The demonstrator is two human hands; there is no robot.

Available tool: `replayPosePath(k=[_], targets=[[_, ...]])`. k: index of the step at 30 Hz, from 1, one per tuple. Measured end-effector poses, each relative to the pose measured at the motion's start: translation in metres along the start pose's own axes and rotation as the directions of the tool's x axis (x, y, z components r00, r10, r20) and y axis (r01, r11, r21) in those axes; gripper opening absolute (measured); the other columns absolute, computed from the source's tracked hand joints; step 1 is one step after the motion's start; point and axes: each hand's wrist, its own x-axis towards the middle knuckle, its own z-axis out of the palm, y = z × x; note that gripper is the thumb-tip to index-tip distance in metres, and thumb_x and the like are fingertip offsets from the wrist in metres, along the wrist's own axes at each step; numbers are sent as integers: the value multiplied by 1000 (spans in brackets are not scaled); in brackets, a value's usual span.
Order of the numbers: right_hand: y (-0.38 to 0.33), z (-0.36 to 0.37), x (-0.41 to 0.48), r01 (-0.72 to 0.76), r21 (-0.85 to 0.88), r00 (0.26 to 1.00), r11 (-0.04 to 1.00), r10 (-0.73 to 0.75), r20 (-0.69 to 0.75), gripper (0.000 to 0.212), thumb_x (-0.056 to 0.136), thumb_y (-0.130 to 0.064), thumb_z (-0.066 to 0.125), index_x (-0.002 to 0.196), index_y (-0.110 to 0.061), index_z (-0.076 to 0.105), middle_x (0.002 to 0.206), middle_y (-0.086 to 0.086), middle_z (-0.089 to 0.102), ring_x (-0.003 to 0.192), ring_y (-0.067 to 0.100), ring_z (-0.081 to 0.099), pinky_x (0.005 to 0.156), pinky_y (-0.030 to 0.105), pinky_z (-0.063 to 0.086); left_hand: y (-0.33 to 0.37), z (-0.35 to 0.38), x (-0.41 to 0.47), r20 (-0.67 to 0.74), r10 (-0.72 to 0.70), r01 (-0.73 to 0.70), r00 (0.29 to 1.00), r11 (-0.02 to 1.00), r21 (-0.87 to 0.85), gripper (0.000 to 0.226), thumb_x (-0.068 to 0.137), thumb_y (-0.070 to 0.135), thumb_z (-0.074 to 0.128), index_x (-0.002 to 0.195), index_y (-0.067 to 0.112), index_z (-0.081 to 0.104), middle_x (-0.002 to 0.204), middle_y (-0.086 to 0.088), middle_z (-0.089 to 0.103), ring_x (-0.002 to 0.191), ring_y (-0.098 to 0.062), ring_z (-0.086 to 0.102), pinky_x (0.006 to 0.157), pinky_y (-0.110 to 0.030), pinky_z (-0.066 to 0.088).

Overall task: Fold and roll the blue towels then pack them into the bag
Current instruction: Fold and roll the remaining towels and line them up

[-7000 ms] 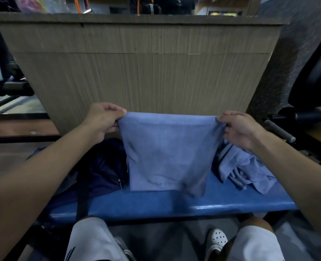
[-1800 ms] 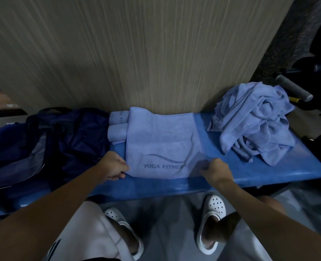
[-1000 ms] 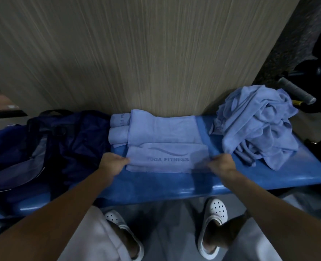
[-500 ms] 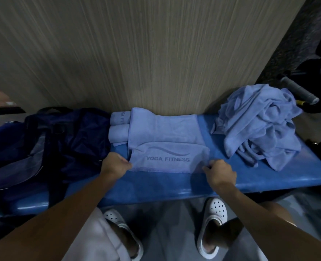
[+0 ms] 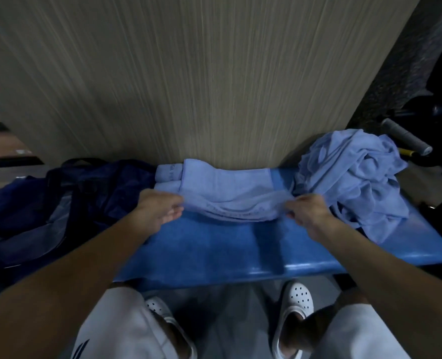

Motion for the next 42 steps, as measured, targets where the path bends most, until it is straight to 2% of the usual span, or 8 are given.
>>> replayPosePath(k=[4, 6, 9, 13, 25, 30, 36, 42], targets=[[-55, -19, -4, 196, 266, 976, 944, -163, -143, 27, 83, 3, 68, 88, -10, 45, 65, 10, 46, 40, 13, 47, 44, 28, 43, 65, 10, -7, 44, 59, -53, 997, 990, -132, 7, 89, 2, 66, 88, 1, 60, 83, -13, 62, 68, -16, 60, 46, -20, 54], [-80, -30, -7, 294, 271, 951, 916, -251, -182, 11, 88, -1, 63, 85, -6, 54, 65, 10, 52, 46, 13, 49, 45, 25, 43, 94, 14, -11, 84, 93, -77, 992, 982, -174, 10, 93, 4, 61, 83, 5, 58, 74, -8, 60, 63, -12, 58, 46, -16, 52], [-112, -48, -14, 388, 283, 915, 877, -332, -228, 24, 91, -1, 55, 70, -10, 60, 61, 8, 54, 51, 15, 47, 48, 25, 39, 135, 17, -24, 135, 166, -125, 977, 955, -270, 16, 95, 3, 56, 80, 7, 55, 67, -5, 56, 44, -5, 58, 45, -14, 50], [-146, -70, -28, 476, 437, 877, 763, -375, -301, 24, 89, 2, 55, 70, -12, 60, 62, 4, 54, 48, 9, 45, 46, 21, 37, 171, 21, -45, 161, 245, -181, 956, 925, -333, 16, 96, 5, 56, 80, 8, 57, 54, -2, 59, 53, -5, 56, 50, -15, 53], [-147, -94, -46, 391, 299, 918, 870, -348, -189, 22, 89, 0, 61, 69, -8, 61, 64, 12, 58, 52, 14, 51, 41, 17, 39, 167, 12, -71, 116, 158, -122, 981, 955, -271, 25, 95, 7, 58, 71, 10, 52, 36, 3, 51, 32, -2, 52, 42, -15, 50], [-148, -92, -52, 422, 231, 905, 877, -393, -161, 17, 87, -2, 67, 74, -13, 65, 65, 6, 59, 46, 5, 54, 45, 14, 43, 169, 4, -71, 89, 183, -161, 979, 963, -215, 23, 95, 8, 58, 72, 12, 54, 35, 5, 51, 32, 0, 52, 40, -13, 47], [-161, -91, -56, 504, 346, 861, 791, -428, -274, 6, 88, -6, 68, 87, -12, 70, 74, 3, 64, 57, 8, 51, 58, 19, 47, 168, 0, -78, -33, 500, -468, 865, 782, -412, 20, 89, 5, 66, 79, 19, 57, 70, 3, 66, 59, -3, 63, 60, -15, 52], [-122, -86, -64, 359, 293, 933, 886, -331, -143, 9, 92, 1, 58, 97, 4, 66, 68, 10, 58, 58, 15, 50, 58, 25, 47, 105, -3, -81, 54, 296, -269, 954, 920, -286, 14, 90, -2, 61, 85, 11, 64, 83, -11, 61, 78, -19, 60, 70, -24, 57]])
